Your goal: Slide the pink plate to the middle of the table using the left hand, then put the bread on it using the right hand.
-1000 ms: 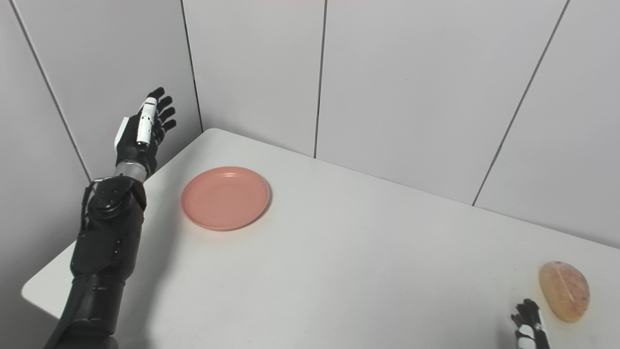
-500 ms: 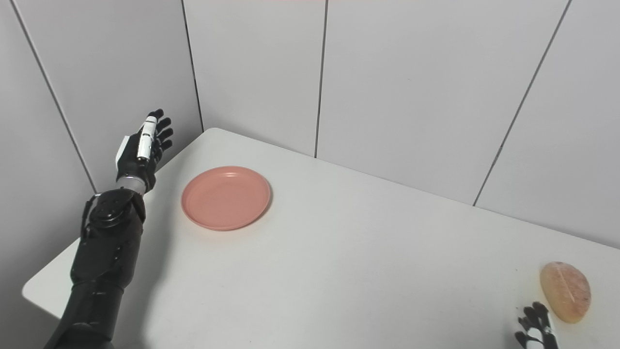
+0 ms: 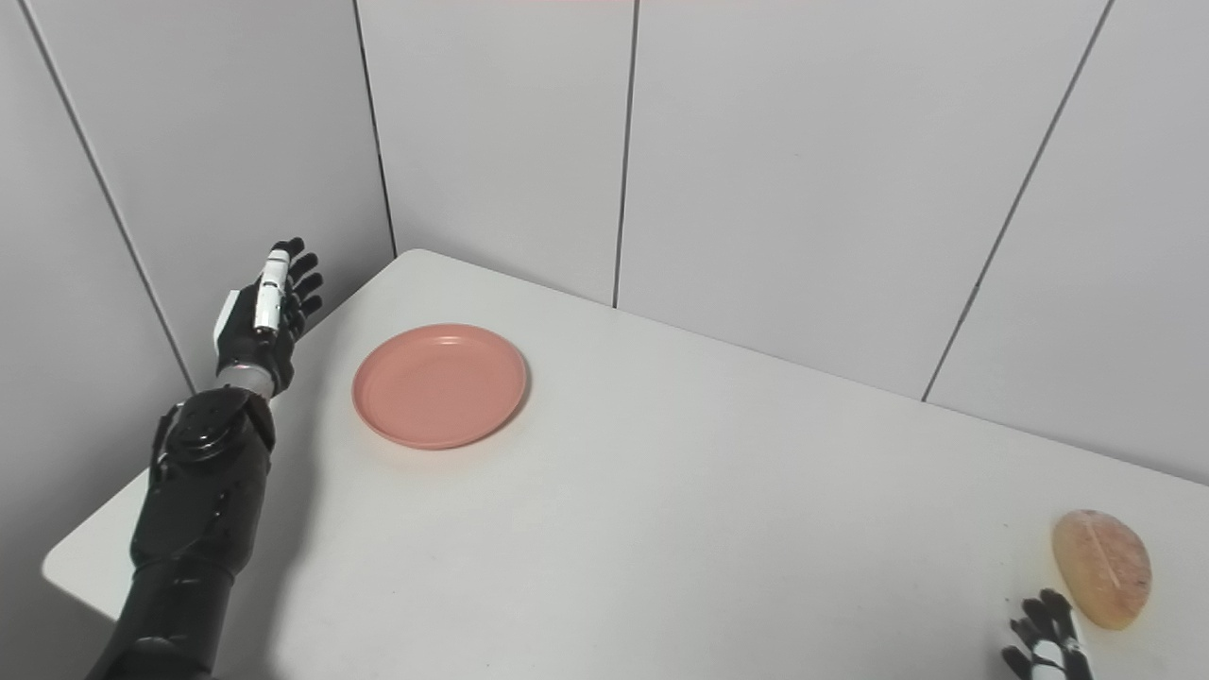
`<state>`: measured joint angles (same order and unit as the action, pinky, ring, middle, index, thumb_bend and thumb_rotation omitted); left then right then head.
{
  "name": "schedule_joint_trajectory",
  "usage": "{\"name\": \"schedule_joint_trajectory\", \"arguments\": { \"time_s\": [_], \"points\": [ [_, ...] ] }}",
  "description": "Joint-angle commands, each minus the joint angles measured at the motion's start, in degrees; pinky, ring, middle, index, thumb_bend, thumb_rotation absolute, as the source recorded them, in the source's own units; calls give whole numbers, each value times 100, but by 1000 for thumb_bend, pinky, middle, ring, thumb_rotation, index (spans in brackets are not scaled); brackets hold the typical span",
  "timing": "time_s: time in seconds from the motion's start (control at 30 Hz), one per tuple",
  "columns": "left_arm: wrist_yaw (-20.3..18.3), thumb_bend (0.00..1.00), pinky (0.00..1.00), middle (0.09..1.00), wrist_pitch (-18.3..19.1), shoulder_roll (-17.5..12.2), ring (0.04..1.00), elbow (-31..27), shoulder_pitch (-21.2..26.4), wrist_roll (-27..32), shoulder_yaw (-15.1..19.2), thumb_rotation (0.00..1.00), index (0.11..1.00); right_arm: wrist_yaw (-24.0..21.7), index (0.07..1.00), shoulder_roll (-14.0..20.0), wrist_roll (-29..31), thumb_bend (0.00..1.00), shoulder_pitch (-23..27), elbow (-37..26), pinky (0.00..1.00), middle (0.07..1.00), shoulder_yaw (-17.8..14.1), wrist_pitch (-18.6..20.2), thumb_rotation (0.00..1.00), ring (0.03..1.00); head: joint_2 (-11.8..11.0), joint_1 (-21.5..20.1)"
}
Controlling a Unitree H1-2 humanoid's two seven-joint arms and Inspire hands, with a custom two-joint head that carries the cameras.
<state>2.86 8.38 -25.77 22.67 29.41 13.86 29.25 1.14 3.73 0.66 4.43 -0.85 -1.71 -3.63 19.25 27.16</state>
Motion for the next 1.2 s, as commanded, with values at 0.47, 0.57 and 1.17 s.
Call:
{"name": "schedule_joint_trajectory", "arguments": {
  "time_s": [0.47, 0.57, 1.17],
  "points": [
    [104, 281, 935, 934, -459, 13, 933, 172, 17, 150, -33, 1000, 914, -68, 925, 16, 19, 262, -36, -93, 888, 919, -4, -164, 1000, 920, 33, 4],
    [156, 263, 934, 926, -454, 63, 926, 202, -8, 141, -47, 1000, 910, -72, 920, 11, 50, 265, -33, -77, 871, 914, -17, -162, 1000, 912, 31, 2],
    [66, 282, 917, 937, -718, 220, 935, 548, -115, 331, -153, 1000, 920, -85, 922, 28, 67, 268, -64, -152, 872, 917, -12, -115, 1000, 914, 53, 11]
  ]
}}
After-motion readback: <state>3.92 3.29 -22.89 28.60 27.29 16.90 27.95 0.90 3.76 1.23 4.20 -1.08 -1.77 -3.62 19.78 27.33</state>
